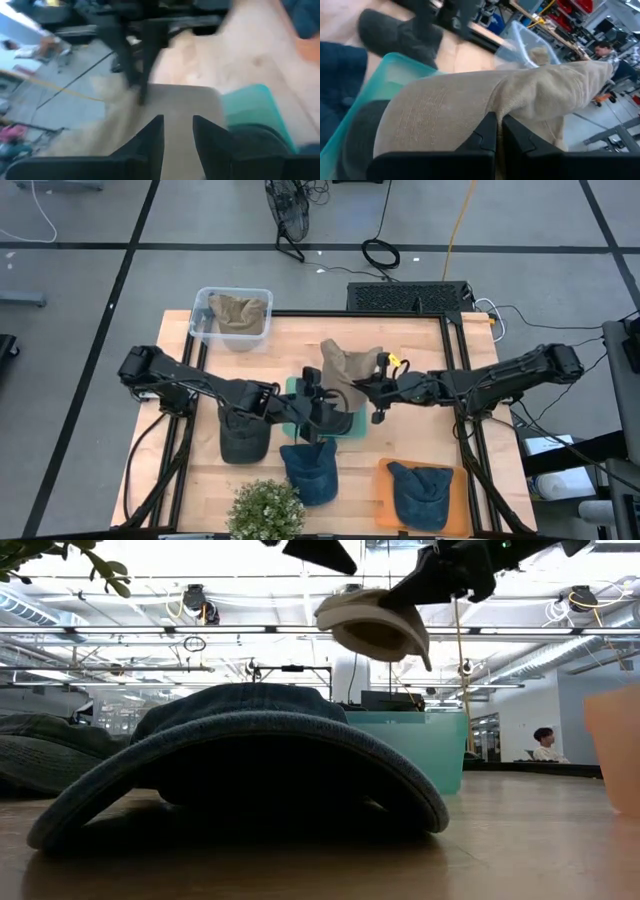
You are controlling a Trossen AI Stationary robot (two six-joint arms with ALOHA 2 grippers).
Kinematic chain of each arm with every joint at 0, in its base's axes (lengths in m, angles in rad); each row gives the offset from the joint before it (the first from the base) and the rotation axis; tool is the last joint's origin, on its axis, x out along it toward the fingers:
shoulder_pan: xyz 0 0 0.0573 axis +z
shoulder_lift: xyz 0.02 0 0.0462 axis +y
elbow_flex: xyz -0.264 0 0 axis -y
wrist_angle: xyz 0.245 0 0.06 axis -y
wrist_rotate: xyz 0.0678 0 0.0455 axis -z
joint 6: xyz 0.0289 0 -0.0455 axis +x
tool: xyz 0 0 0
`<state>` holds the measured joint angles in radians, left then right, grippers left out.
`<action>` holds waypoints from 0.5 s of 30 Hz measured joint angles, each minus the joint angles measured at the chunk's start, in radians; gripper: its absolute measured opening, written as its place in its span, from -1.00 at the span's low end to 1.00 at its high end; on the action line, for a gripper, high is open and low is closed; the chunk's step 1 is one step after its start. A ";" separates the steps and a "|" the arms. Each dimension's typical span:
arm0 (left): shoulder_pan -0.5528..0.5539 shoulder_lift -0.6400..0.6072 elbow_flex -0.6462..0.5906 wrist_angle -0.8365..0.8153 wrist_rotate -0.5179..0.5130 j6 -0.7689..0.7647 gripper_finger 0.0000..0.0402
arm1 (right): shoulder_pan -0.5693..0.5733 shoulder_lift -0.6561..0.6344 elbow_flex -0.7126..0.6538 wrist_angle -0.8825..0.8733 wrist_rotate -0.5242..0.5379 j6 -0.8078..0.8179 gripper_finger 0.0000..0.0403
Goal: Pick & Place hat
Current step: Put the brown cap into the transparent bin
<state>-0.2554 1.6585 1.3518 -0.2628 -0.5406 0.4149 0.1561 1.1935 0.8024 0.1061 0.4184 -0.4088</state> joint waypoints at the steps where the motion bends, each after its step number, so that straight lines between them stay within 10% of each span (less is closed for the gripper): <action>1: -0.002 0.003 0.000 0.015 -0.018 -0.006 -0.43 | 0.005 0.002 0.000 -0.008 -0.001 0.000 -1.00; 15: -0.009 0.001 0.001 0.009 -0.013 -0.093 -0.16 | 0.012 0.003 -0.001 -0.037 -0.016 -0.002 -1.00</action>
<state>-0.2646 1.6592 1.3524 -0.2539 -0.5538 0.3223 0.1677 1.1961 0.8017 0.0692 0.4028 -0.4105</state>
